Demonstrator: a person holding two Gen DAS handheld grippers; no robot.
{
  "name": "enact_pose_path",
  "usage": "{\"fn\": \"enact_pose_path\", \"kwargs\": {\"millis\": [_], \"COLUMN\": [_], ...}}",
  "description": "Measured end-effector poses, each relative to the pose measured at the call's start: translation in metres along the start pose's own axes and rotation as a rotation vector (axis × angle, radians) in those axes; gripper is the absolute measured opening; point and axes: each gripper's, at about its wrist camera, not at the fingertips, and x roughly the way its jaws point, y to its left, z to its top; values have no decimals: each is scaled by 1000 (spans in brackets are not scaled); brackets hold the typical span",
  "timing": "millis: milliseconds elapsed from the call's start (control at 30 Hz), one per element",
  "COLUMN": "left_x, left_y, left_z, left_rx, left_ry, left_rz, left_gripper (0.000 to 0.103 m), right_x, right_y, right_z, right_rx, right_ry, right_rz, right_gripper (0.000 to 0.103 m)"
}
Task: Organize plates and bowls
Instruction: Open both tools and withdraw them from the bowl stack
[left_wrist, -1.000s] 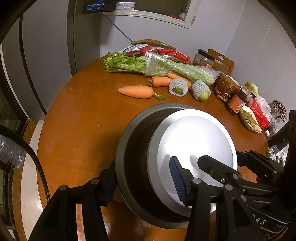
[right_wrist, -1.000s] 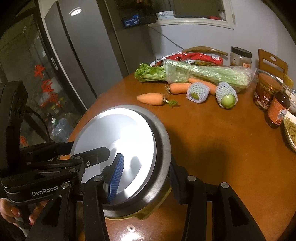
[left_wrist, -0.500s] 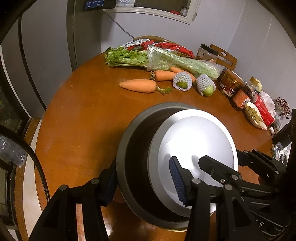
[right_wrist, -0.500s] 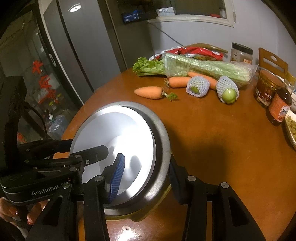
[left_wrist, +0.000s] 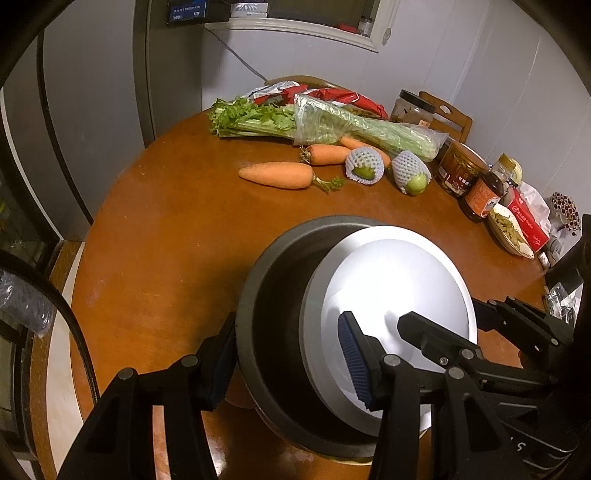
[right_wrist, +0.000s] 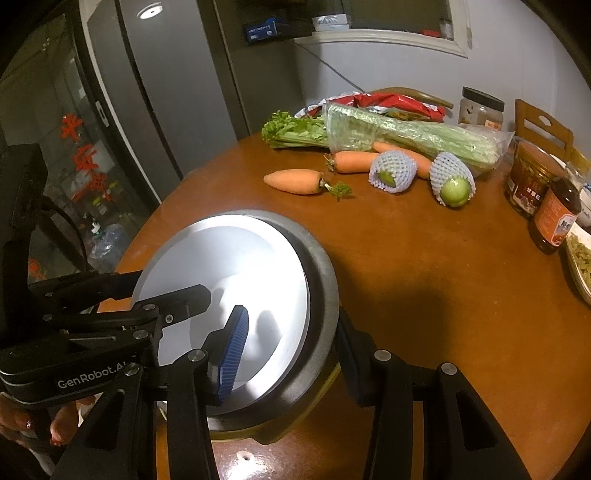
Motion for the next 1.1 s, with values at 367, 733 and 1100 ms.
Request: {"fn": "enact_pose_path", "kwargs": {"millis": [367, 733, 1100], "left_x": [-1, -25, -64], "left_y": [1, 2, -15], "left_z": [1, 1, -27], "left_rx": [5, 9, 12], "left_ry": [-10, -105, -159], "left_rz": [18, 89, 93], "left_gripper": [54, 57, 61], "right_x": [-3, -15, -64], "right_y": [0, -1, 13], "right_z": [1, 2, -17], "right_rx": [-2, -10, -38], "right_ry": [-7, -38, -135], "right_rz": [-15, -45, -70], "right_gripper": [55, 60, 67]}}
